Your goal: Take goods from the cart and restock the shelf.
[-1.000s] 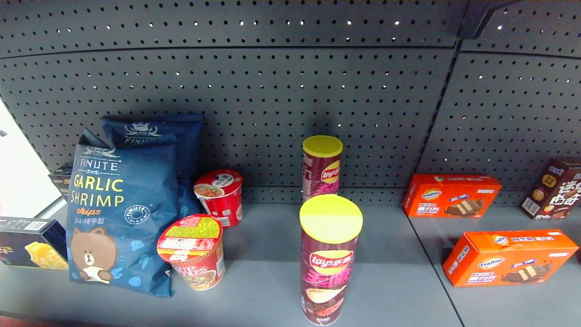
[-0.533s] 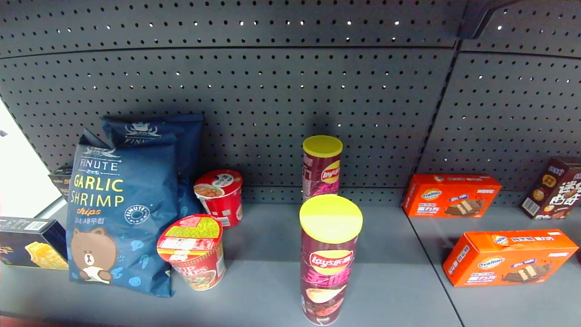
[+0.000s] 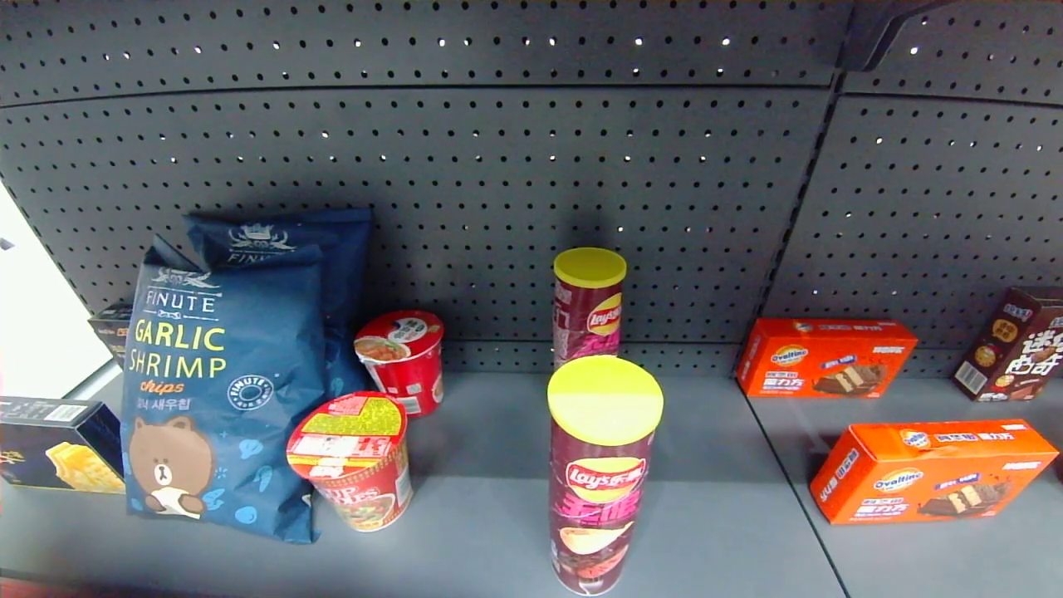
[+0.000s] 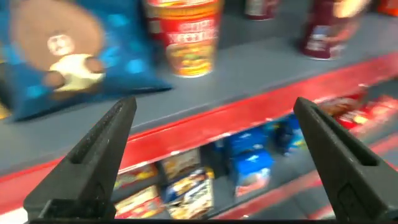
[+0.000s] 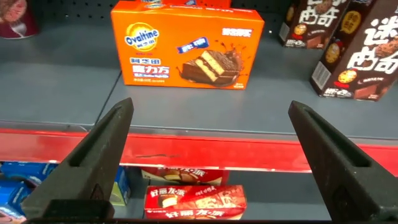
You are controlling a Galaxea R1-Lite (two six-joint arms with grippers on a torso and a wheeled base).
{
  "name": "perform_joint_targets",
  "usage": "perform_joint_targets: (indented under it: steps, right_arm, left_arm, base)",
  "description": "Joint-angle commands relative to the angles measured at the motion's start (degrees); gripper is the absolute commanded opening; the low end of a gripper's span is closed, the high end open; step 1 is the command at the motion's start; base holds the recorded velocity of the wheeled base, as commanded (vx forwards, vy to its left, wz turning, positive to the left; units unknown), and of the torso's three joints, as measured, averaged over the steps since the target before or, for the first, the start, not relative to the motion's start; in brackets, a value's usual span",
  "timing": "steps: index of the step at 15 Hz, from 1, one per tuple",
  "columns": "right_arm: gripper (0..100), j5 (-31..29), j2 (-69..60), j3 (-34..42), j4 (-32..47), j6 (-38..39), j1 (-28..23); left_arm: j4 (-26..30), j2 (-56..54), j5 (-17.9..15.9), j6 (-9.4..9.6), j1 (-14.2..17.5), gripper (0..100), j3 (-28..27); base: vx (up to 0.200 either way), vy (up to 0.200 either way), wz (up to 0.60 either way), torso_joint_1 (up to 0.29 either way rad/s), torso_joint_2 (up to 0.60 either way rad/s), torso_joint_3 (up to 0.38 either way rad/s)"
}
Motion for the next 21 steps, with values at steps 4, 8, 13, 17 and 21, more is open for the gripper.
perform_joint_targets:
  steps: [4, 8, 13, 17, 21]
  right_arm:
    - [100, -2.33, -0.1, 0.09, -0.02, 0.14, 0.01]
    - [100, -1.71, -0.1, 0.0, -0.02, 0.93, 0.01]
    - [100, -1.62, -0.1, 0.09, -0.02, 5.41, 0.01]
    - [100, -2.33, -0.1, -0.09, 0.42, 2.95, -0.08]
    - [100, -3.65, -0.1, 0.53, -1.6, 1.81, 0.01]
  left_arm:
    - [2.71, 0.02, 26.01, 3.77, 0.11, 100, 0.13]
    - [3.06, 0.02, 19.94, 2.89, -0.25, 100, 0.05]
    - [3.06, -4.99, 21.44, 1.75, -4.55, 100, 0.13]
    - [3.06, -5.25, 21.52, 1.31, -4.55, 100, 0.13]
    - [3.06, -5.25, 21.7, 1.14, -4.46, 100, 0.05]
  base:
    - [0.0, 0.0, 0.0, 0.0, 0.0, 0.0]
    - [0.0, 0.0, 0.0, 0.0, 0.0, 0.0]
    - [0.0, 0.0, 0.0, 0.0, 0.0, 0.0]
    - [0.0, 0.0, 0.0, 0.0, 0.0, 0.0]
    - [0.0, 0.0, 0.0, 0.0, 0.0, 0.0]
